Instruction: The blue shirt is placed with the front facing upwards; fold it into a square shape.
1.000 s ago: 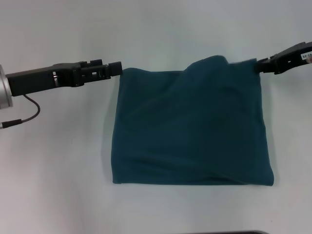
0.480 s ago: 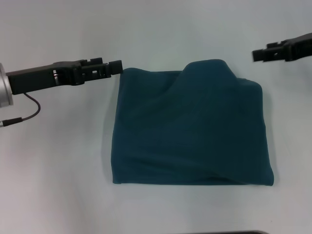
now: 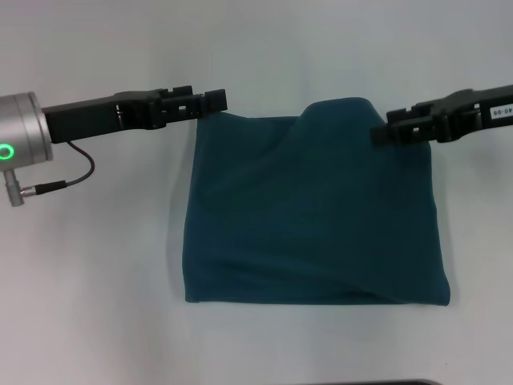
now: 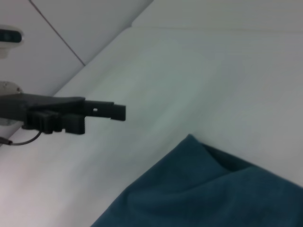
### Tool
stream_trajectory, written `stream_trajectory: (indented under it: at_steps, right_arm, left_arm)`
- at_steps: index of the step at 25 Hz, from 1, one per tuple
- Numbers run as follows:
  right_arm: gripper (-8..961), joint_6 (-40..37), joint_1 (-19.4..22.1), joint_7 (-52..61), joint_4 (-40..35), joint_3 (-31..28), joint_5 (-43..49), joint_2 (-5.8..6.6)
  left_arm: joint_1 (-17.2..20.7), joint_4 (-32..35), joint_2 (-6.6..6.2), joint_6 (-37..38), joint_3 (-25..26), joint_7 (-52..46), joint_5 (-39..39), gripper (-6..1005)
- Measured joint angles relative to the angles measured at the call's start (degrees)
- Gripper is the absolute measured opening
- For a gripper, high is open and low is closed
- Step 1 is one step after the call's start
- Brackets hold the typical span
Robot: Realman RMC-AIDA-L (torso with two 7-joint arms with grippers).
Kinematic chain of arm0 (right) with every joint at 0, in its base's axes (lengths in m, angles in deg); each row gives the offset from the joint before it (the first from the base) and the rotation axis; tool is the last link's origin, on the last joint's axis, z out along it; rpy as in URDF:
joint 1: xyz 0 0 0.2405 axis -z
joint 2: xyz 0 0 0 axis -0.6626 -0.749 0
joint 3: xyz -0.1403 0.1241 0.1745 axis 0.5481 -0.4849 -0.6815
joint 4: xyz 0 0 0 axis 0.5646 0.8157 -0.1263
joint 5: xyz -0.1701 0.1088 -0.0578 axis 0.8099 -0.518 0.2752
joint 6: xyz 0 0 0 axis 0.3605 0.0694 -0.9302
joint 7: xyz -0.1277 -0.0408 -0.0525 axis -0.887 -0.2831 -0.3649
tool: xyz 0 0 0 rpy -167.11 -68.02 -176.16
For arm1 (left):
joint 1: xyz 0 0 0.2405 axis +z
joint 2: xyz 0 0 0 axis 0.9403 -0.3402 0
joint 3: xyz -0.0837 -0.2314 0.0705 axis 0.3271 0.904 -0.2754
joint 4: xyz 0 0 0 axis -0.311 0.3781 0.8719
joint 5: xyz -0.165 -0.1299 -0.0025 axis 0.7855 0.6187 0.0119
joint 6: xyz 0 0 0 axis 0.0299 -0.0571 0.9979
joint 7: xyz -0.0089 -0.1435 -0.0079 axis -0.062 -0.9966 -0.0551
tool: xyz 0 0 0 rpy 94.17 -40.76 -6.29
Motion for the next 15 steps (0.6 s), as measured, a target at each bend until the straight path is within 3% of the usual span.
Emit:
stream_trajectory:
  at_steps: [2,8,13,15]
  right_arm:
    - [778,0.2,-0.03,-0.78,1.65,0.09,0.08,0.12]
    - [585,2.32,0.39,-2.63,5.47,0.16,0.31,0.47]
    - [345,4.59,0.11,-3.17,7.82,0.5,2.89,0.26]
    - [189,6.05,-0.29,-3.24,9.45,0.59,4.46,0.15]
  left_arm:
    - [-0.54,0.98,0.13,-1.11,0.03,0.08,0.01,968]
    - [-2.95,5.11,0.22,-4.83,-0.41,1.14,0.01,967]
    - [-3.83,5.63,0.21,-5.7,-0.57,1.4,0.01,967]
    - [-3.99,5.64,0.21,-5.75,-0.58,1.41,0.01,967]
